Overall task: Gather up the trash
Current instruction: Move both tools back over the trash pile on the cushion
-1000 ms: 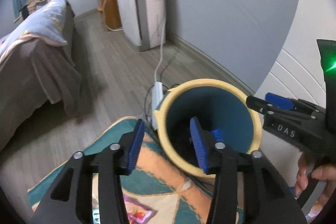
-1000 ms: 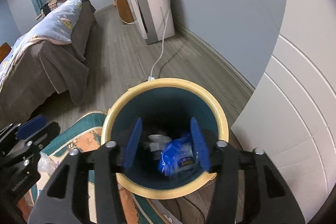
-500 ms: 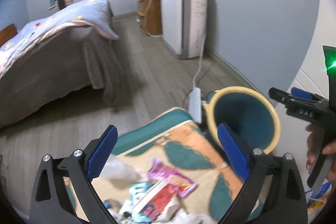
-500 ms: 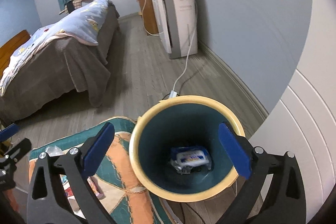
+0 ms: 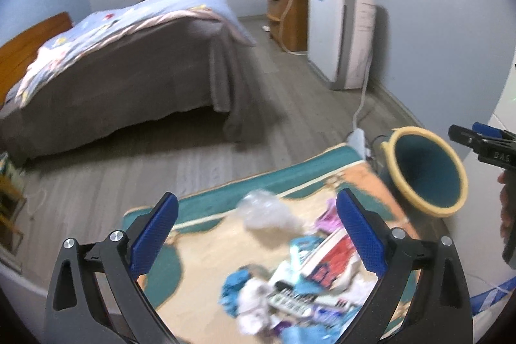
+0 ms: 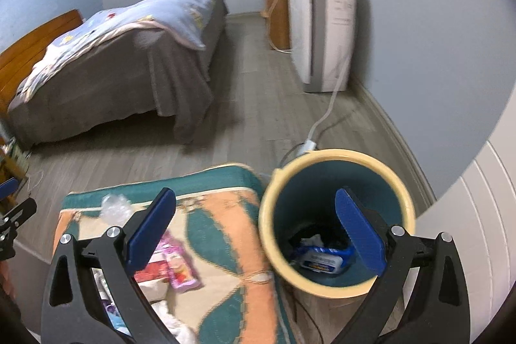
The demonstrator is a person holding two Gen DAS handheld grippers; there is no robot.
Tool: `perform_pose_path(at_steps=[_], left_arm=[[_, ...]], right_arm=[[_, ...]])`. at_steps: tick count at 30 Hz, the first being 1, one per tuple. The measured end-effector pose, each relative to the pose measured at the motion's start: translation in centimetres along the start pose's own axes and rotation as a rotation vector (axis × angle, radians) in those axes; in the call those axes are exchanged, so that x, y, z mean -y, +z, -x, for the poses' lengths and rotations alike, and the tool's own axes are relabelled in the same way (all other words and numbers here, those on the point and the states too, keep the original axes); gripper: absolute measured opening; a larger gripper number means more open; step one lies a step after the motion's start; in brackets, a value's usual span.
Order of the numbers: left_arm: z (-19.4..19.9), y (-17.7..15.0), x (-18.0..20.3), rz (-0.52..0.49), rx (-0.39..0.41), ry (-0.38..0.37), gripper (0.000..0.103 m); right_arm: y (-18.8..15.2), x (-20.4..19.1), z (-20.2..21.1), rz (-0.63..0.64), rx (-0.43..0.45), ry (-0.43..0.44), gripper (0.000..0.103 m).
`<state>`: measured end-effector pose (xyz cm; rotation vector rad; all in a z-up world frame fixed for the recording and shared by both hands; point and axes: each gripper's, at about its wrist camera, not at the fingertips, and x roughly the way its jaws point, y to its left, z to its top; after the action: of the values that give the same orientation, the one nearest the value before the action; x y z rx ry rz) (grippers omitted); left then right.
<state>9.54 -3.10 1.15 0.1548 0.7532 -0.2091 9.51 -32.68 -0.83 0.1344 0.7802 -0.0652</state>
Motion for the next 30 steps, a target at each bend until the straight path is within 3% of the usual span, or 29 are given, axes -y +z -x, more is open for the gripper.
perform_pose_path(at_steps=[9, 17, 30], left_arm=[[-0.4, -4.6, -4.5, 0.000, -0.036, 0.085, 0.098], [-3.2, -5.5, -6.3, 0.018, -0.079, 0.075, 0.098], [-9.7, -5.5, -4.1, -0.049, -0.169, 0.010, 0.098]], right_arm=[[-1.8, -5.2, -2.4, 0.060, -0.093, 0.030, 0.097], [-3.4, -8.2, -5.5, 0.130, -0.168, 0.005, 0.097], [-4.6, -6.3, -12.4, 0.092, -0.306, 0.018, 0.097]])
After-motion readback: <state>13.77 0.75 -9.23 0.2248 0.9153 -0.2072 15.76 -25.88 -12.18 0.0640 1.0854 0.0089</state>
